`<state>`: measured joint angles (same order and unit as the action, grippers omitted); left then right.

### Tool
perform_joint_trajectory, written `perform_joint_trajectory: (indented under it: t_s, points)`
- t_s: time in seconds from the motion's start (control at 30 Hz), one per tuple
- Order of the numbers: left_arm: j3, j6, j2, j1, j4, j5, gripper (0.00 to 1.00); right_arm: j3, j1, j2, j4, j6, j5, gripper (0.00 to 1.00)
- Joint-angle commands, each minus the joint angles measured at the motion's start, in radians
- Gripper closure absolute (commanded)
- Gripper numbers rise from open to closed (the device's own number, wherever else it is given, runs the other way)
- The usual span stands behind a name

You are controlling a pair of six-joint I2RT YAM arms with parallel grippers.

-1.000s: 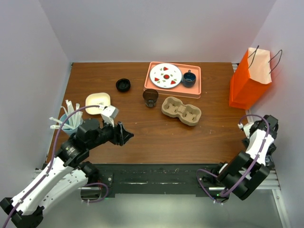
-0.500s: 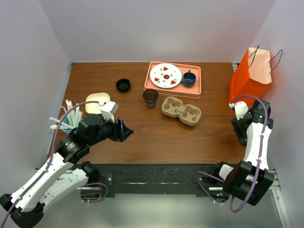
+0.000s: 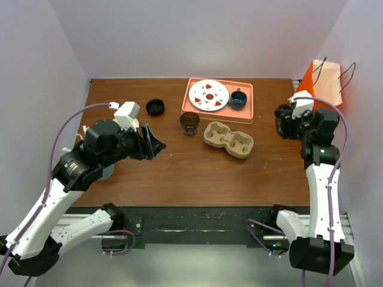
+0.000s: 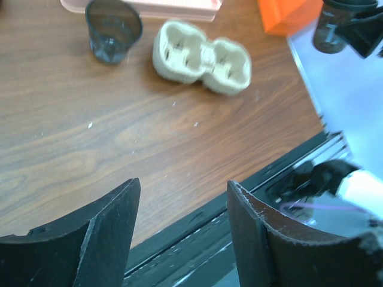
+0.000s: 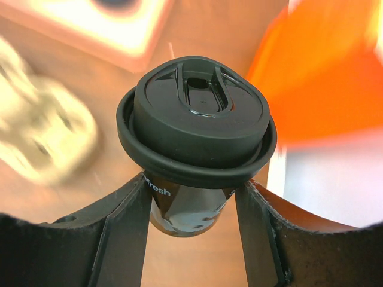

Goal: Pack the takeout coffee

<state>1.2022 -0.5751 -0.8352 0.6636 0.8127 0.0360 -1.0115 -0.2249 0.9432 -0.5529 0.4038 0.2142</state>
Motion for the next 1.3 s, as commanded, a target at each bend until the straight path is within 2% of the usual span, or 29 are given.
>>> perform_joint_trajectory:
  t_s: [0.0, 0.13, 0.3, 0.5, 0.6, 0.63, 0.73, 0.87, 1.0, 1.13, 1.27]
  points:
    - [0.164, -0.045, -0.048, 0.004, 0.123, -0.060, 0.35, -0.061, 0.113, 0.022, 0.316, -0.187, 0.119, 0.48]
    - [0.311, -0.022, -0.155, 0.004, 0.216, -0.134, 0.34, -0.058, 0.350, 0.115, 0.525, -0.243, 0.110, 0.48]
    - [0.566, 0.018, -0.283, 0.002, 0.362, -0.211, 0.34, -0.261, 0.689, 0.331, 0.534, -0.177, 0.064, 0.46]
    - [0.798, 0.006, -0.427, -0.016, 0.503, -0.254, 0.35, -0.332, 0.956, 0.433, 0.607, -0.143, 0.079, 0.45]
    - [0.821, 0.012, -0.452, -0.099, 0.502, -0.182, 0.37, -0.280, 1.047, 0.436, 0.668, -0.126, 0.050, 0.44]
    - [0.814, 0.017, -0.458, -0.157, 0.502, -0.157, 0.37, -0.256, 1.061, 0.418, 0.698, -0.134, 0.033, 0.44]
    - [0.772, 0.023, -0.464, -0.194, 0.502, -0.113, 0.40, -0.193, 1.093, 0.390, 0.749, -0.160, 0.051, 0.44]
    - [0.735, 0.027, -0.467, -0.203, 0.477, -0.081, 0.46, -0.130, 1.101, 0.323, 0.740, -0.152, 0.071, 0.44]
    - [0.685, 0.028, -0.424, -0.203, 0.349, 0.066, 0.48, -0.121, 1.101, 0.283, 0.711, -0.137, 0.077, 0.44]
    - [0.573, 0.003, -0.383, -0.203, 0.235, 0.178, 0.50, -0.122, 1.101, 0.281, 0.694, -0.135, 0.099, 0.44]
    - [0.530, -0.032, -0.361, -0.203, 0.195, 0.177, 0.51, -0.108, 1.101, 0.273, 0.703, -0.145, 0.111, 0.44]
